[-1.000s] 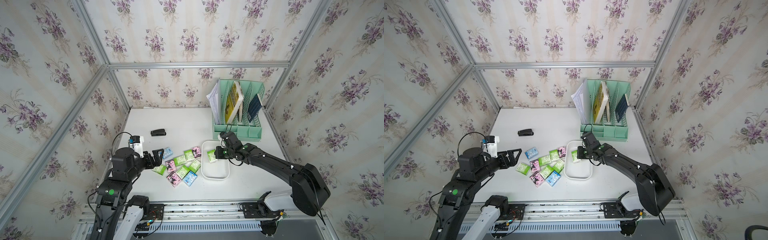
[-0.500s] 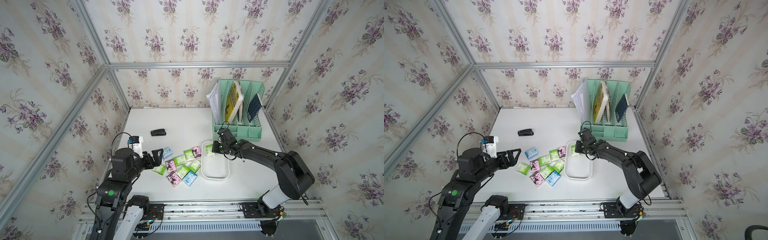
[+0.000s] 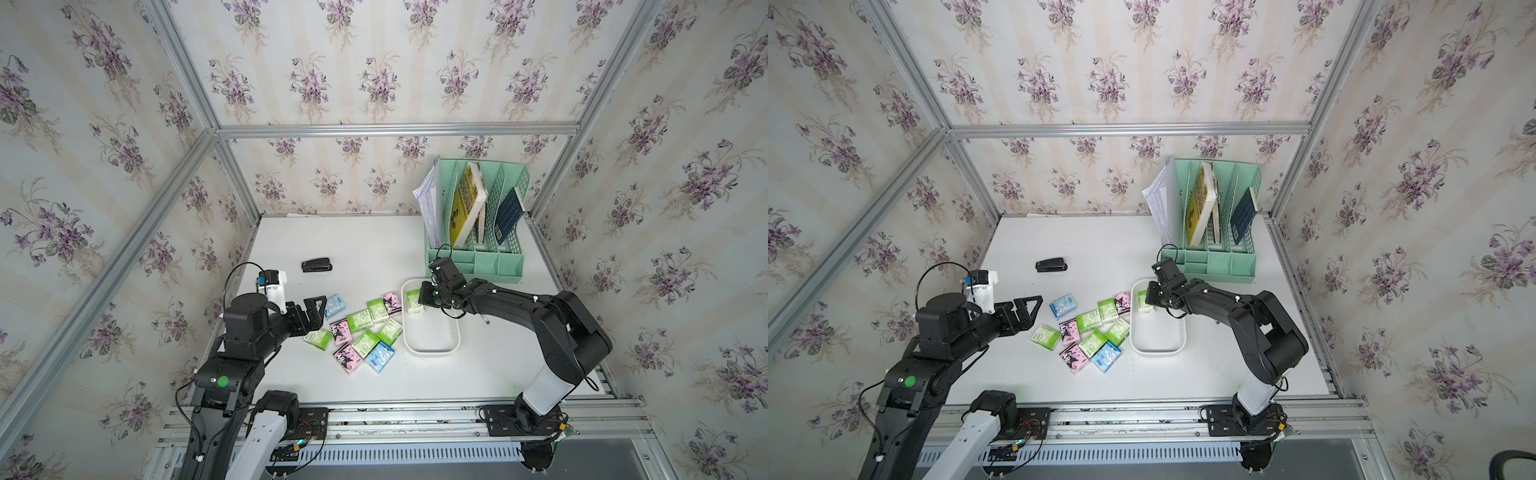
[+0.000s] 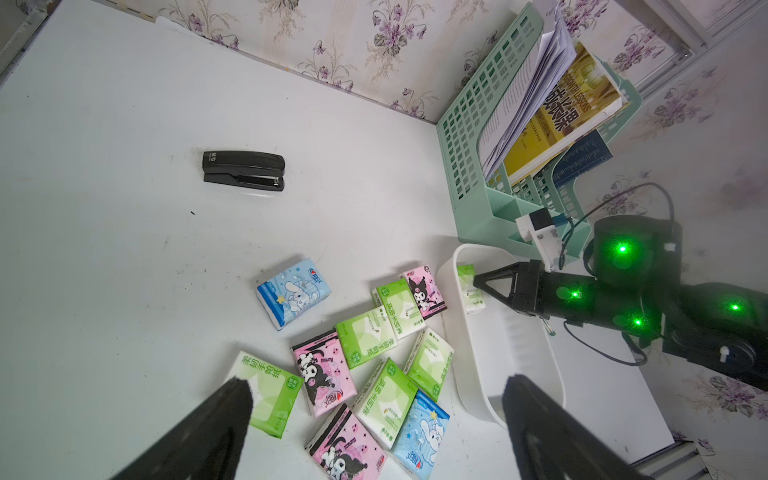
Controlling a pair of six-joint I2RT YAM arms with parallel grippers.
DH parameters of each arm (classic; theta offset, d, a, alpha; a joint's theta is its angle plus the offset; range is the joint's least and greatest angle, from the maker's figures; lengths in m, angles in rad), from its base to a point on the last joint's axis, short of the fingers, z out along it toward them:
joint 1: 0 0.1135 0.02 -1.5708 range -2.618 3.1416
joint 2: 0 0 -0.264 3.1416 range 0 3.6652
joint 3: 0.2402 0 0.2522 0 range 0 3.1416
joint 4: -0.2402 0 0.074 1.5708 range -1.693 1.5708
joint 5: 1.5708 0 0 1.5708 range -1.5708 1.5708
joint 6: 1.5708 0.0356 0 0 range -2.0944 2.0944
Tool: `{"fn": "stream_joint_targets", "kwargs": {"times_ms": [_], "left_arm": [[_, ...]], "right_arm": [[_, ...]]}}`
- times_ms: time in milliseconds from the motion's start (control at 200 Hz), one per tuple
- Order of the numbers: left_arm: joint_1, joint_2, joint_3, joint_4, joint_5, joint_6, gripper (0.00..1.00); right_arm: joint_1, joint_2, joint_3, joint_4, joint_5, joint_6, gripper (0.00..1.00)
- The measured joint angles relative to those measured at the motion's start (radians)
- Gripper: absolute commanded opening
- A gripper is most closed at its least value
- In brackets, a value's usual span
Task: Put the pocket tissues into the storage box
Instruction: Place the pocket tissues in the storage box.
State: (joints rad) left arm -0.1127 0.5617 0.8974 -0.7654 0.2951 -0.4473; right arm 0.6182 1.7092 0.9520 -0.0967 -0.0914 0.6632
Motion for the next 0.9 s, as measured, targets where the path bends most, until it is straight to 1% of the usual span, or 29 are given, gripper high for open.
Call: {"fn": "stream_joint_targets", "kwargs": {"times_ms": [145,335,430,475,505,530,685,814,899], "left_arm": [[0.000,0.000,0.015,0.000,0.000,0.004,0.99],[0.000,-0.006,0.015,-0.005,0.000,0.005,0.99],[0.000,-0.011,0.015,-0.008,0.000,0.006,0.99],[0.000,-0.013,0.015,-0.009,-0.001,0.007,0.99],[0.000,-0.014,0.015,-0.009,-0.001,0.007,0.99],[0.000,-0.015,0.015,-0.010,-0.001,0.007,0.99],[0.000,-0.019,0.015,-0.017,-0.003,0.007,0.99],[0.000,-0.024,0.018,-0.024,-0.003,0.007,0.99],[0.000,-0.029,0.023,-0.024,-0.004,0.007,0.99]], "right_arm": [[0.011,0.015,0.001,0.018,-0.007,0.018,0.00],[0.016,0.022,0.009,0.023,-0.019,0.017,0.11],[0.017,0.021,0.013,0.018,-0.023,0.011,0.22],[0.017,0.020,0.014,0.016,-0.023,0.005,0.29],[0.017,0.019,0.015,0.015,-0.023,0.000,0.36],[0.016,0.019,0.018,0.013,-0.023,-0.007,0.39],[0.017,0.019,0.041,0.000,-0.022,-0.040,0.45],[0.017,0.019,0.056,-0.022,-0.022,-0.069,0.46],[0.017,-0.002,0.059,-0.043,-0.016,-0.087,0.49]]}}
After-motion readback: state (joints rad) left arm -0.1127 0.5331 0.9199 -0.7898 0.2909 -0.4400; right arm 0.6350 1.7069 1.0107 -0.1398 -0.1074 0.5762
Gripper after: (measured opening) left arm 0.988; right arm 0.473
